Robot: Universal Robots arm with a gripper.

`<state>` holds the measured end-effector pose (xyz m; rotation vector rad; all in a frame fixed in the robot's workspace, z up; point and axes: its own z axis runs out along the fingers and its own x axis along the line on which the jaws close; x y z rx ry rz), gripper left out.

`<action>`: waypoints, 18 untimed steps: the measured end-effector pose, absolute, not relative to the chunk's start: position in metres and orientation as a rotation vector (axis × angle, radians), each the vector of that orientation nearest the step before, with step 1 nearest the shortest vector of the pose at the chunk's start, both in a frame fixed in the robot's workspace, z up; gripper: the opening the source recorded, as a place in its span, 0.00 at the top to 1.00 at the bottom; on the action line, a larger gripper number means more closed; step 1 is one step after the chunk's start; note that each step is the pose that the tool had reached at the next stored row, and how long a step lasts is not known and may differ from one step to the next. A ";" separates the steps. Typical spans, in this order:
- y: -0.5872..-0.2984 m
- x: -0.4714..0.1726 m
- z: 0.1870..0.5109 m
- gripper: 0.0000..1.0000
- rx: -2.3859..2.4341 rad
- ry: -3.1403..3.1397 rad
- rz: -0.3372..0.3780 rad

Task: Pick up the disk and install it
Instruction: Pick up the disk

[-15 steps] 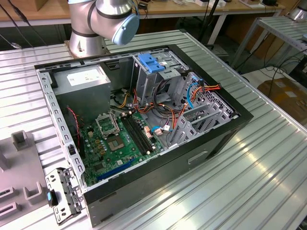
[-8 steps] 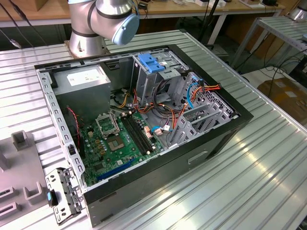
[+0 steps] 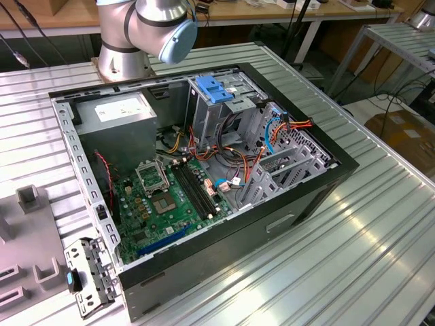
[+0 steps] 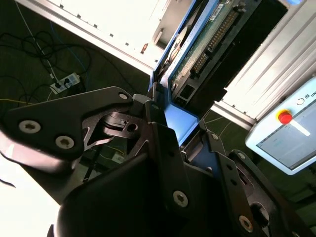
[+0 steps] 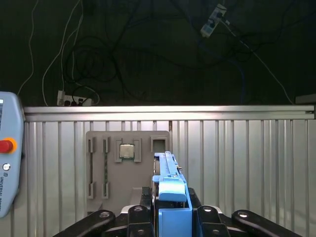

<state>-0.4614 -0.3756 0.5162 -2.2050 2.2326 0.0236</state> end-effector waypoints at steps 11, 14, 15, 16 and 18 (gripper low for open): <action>-0.376 -0.454 0.516 0.63 -2.205 2.232 0.025; -0.376 -0.450 0.516 0.63 -2.205 2.232 0.025; -0.376 -0.449 0.516 0.63 -2.205 2.232 0.025; -0.376 -0.448 0.516 0.63 -2.205 2.232 0.025; -0.376 -0.446 0.516 0.63 -2.205 2.232 0.025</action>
